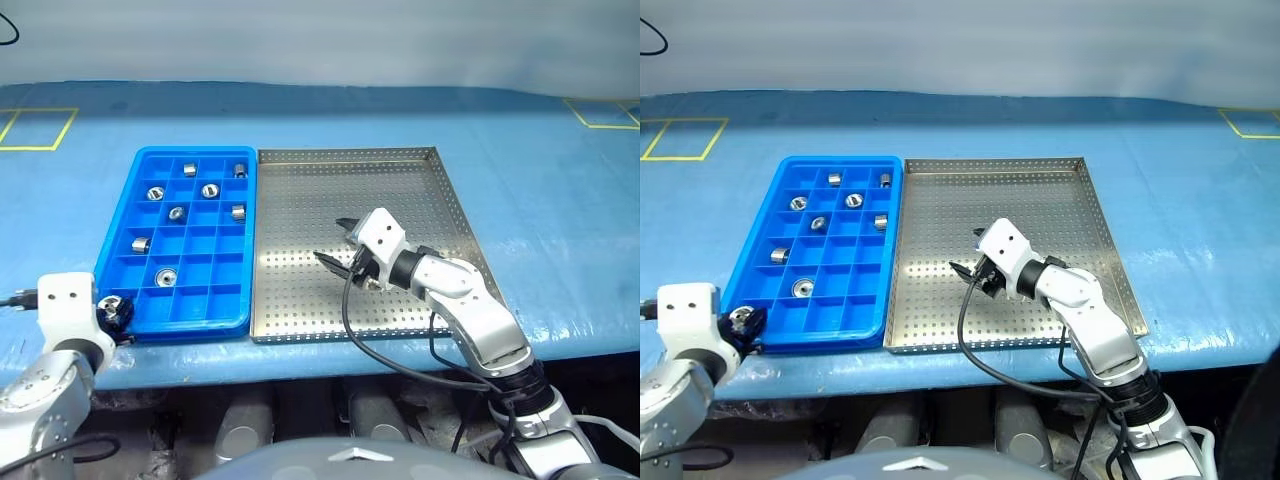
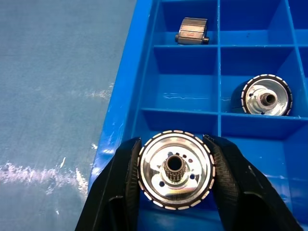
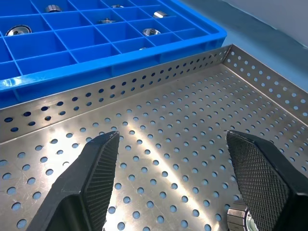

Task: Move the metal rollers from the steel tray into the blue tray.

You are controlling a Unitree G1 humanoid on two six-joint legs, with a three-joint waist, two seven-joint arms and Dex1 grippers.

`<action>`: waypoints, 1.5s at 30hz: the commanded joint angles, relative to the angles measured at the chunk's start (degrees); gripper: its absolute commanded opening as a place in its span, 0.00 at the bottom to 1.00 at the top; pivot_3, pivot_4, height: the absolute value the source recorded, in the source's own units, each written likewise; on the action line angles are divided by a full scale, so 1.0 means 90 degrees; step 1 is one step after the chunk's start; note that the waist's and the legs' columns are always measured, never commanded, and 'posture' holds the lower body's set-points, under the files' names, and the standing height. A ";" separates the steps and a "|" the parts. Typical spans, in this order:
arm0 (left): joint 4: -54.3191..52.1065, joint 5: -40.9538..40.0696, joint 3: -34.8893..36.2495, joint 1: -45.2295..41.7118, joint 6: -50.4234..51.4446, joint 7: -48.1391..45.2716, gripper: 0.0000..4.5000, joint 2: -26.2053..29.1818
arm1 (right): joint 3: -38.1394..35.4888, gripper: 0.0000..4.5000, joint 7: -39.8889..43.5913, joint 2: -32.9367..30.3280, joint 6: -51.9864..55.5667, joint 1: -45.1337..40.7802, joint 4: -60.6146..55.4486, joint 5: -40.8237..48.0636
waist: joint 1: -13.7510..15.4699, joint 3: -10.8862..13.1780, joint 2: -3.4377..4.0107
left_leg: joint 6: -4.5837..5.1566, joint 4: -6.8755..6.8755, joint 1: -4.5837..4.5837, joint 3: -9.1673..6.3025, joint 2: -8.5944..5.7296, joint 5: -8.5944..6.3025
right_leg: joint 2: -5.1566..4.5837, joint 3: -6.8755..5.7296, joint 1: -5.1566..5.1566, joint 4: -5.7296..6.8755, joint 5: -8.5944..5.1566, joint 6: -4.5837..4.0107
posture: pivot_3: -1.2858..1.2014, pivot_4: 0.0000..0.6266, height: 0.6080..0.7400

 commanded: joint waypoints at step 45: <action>-0.0087 0.0110 -0.3444 -0.0864 -0.3188 -0.1571 0.80 0.0595 | -0.0681 0.83 -0.1088 0.1298 0.0152 -0.1725 0.4047 -0.0352 | -0.0316 0.0001 0.0008 | 0.0004 -0.0007 -0.0005 0.0011 0.0005 -0.0001 | 0.0012 0.0017 -0.0009 -0.0003 0.0013 -0.0002 | 0.49 0.24 1.00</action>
